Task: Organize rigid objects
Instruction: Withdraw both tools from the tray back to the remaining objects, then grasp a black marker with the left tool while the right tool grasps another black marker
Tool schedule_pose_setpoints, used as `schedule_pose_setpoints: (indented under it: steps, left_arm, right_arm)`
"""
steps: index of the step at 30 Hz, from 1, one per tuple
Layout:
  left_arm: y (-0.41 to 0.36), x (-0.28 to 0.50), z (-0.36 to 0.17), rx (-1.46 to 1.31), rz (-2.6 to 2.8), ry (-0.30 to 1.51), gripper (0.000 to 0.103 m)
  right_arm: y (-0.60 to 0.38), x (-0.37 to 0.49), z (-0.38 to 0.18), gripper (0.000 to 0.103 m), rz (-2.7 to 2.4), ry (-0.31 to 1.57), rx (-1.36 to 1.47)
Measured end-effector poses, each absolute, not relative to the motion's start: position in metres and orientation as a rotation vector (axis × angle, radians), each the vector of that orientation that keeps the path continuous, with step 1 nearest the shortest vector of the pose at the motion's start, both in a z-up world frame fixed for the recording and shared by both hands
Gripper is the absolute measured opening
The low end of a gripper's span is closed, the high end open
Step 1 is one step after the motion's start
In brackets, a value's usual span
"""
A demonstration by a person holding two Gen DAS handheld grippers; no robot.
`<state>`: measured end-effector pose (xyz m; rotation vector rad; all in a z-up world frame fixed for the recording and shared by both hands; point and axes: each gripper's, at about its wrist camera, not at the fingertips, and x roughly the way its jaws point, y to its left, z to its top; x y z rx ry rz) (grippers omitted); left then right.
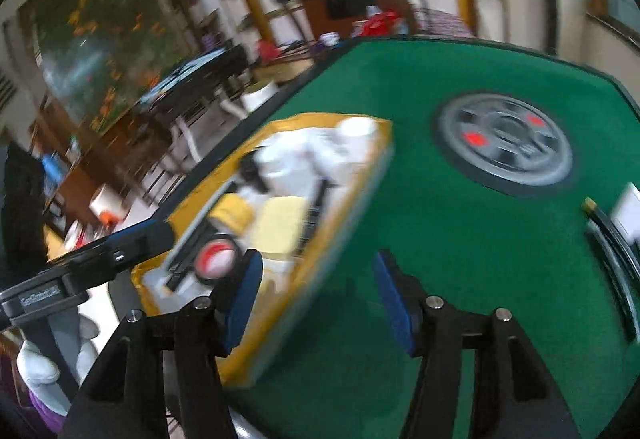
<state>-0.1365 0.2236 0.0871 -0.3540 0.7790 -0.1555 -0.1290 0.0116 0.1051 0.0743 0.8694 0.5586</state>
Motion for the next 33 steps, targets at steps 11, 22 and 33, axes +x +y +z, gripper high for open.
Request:
schedule_pose_setpoints:
  steps: [11,22,33]
  left_arm:
    - [0.147,-0.141,0.094,-0.246,-0.259,0.833,0.077]
    - [0.100,-0.140,0.082,-0.188,-0.317,0.905,0.077]
    - [0.084,-0.134,0.073,-0.173,-0.348,0.937,0.077]
  right_arm:
    - [-0.171,-0.110,0.101,0.057,0.259,0.815,0.315]
    - [-0.221,-0.053,0.046,0.058,0.204,1.030,0.299]
    - [-0.185,-0.067,0.046,0.058,0.478,1.096,0.409]
